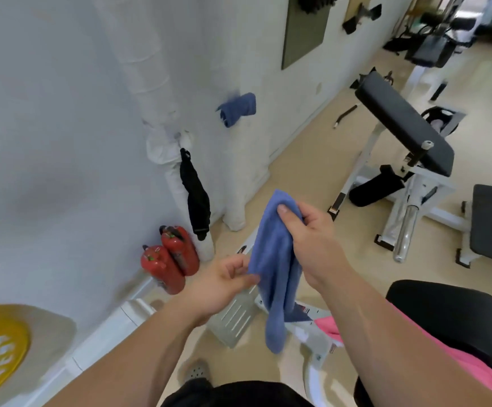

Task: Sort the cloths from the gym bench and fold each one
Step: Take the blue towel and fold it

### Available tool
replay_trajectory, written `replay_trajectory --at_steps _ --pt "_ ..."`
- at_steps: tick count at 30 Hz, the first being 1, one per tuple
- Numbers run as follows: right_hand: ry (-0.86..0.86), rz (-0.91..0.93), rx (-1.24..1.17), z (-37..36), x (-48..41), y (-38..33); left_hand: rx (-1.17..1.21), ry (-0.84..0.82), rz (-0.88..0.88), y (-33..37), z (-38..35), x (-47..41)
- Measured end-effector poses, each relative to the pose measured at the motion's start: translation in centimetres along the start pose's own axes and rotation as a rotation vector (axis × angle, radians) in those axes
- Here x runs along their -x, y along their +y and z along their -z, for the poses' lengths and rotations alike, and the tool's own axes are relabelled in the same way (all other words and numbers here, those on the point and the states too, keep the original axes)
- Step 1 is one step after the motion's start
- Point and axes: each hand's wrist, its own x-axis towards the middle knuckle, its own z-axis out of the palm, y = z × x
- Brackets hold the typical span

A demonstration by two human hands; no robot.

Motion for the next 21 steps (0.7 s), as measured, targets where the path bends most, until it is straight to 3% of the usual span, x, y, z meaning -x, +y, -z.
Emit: replay_trajectory --at_steps 5,8,15,21 --pt "0.151 -0.092 -0.243 -6.0 -3.7 -1.9 -0.171 -0.122 0.03 -2.2 6.7 -0.6" --pt "0.204 -0.102 -0.34 -8.6 -5.2 -3.4 -0.199 -0.11 0.001 -2.1 10.1 -1.1" --pt "0.398 -0.034 -0.161 -11.0 -6.6 -3.6 0.056 0.251 -0.025 0.0 17.8 -1.2" --pt "0.448 -0.015 -0.076 -12.8 -7.2 -3.5 -0.3 0.04 -0.105 -0.1 22.9 -1.5"
